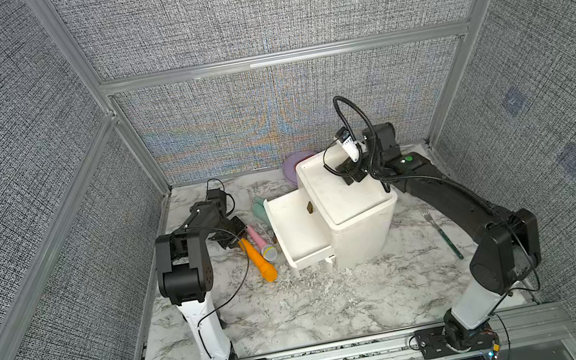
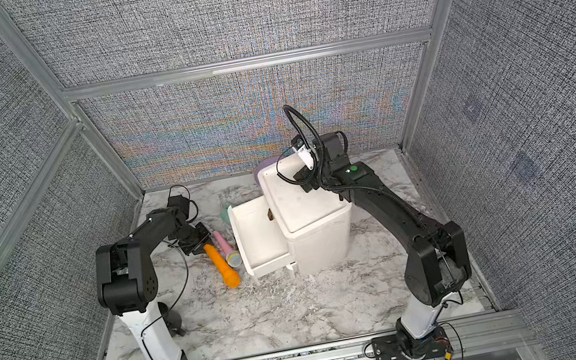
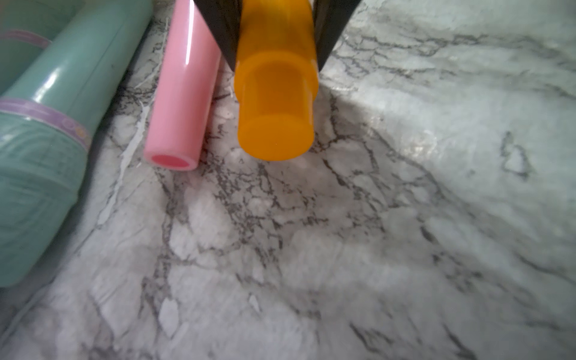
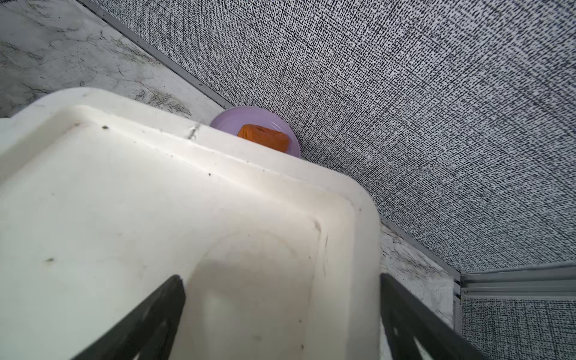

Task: Take the microphone out of the drawer
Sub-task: Place the microphone at the center of the board.

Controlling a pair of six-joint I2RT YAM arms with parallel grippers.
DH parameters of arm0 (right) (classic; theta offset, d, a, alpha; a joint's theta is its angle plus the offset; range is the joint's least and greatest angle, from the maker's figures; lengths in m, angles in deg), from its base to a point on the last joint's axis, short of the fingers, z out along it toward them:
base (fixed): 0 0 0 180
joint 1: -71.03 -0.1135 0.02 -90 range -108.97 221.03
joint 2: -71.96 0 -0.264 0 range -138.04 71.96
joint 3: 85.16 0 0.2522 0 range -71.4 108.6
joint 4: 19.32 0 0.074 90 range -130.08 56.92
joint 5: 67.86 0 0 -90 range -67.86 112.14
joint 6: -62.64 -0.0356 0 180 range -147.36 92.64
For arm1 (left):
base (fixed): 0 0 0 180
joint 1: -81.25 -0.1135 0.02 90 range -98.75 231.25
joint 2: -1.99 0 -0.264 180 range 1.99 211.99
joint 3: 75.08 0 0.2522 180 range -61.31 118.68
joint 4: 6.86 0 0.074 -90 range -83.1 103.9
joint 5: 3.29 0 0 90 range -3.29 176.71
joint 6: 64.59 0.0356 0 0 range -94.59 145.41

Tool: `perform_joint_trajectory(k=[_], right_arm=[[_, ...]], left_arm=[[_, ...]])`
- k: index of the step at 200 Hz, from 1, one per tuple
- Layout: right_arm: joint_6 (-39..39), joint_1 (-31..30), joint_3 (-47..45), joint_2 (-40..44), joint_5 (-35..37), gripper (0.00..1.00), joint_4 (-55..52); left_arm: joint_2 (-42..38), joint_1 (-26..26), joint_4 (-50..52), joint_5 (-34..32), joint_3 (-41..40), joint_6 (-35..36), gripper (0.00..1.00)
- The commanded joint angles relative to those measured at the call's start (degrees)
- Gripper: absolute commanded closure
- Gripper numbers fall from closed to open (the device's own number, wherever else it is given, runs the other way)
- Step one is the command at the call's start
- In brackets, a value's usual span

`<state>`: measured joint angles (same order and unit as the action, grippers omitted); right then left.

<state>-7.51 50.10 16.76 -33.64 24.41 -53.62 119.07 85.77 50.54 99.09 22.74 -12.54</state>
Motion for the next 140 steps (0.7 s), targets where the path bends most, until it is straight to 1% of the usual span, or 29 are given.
perform_joint_trajectory(k=[1, 36, 102, 140], right_arm=[[-0.64, 0.08, -1.59, -2.42, -1.82, 0.02, -16.90], [-0.59, 0.01, -1.59, -2.43, -1.73, 0.02, -16.91], [-0.59, 0.03, -1.33, -3.27, -1.99, 0.02, -16.91], [-0.60, 0.06, -1.30, -3.32, -2.10, 0.02, -16.99]], left_arm=[[0.99, -0.17, -0.74, 0.16, 1.10, -0.96, 1.00], [2.82, -0.18, -1.37, 2.70, 2.61, -1.65, 1.00], [3.66, -0.18, -2.10, 2.90, 3.14, -2.27, 1.00], [3.54, -0.15, -3.14, 3.53, 2.35, -3.43, 0.98]])
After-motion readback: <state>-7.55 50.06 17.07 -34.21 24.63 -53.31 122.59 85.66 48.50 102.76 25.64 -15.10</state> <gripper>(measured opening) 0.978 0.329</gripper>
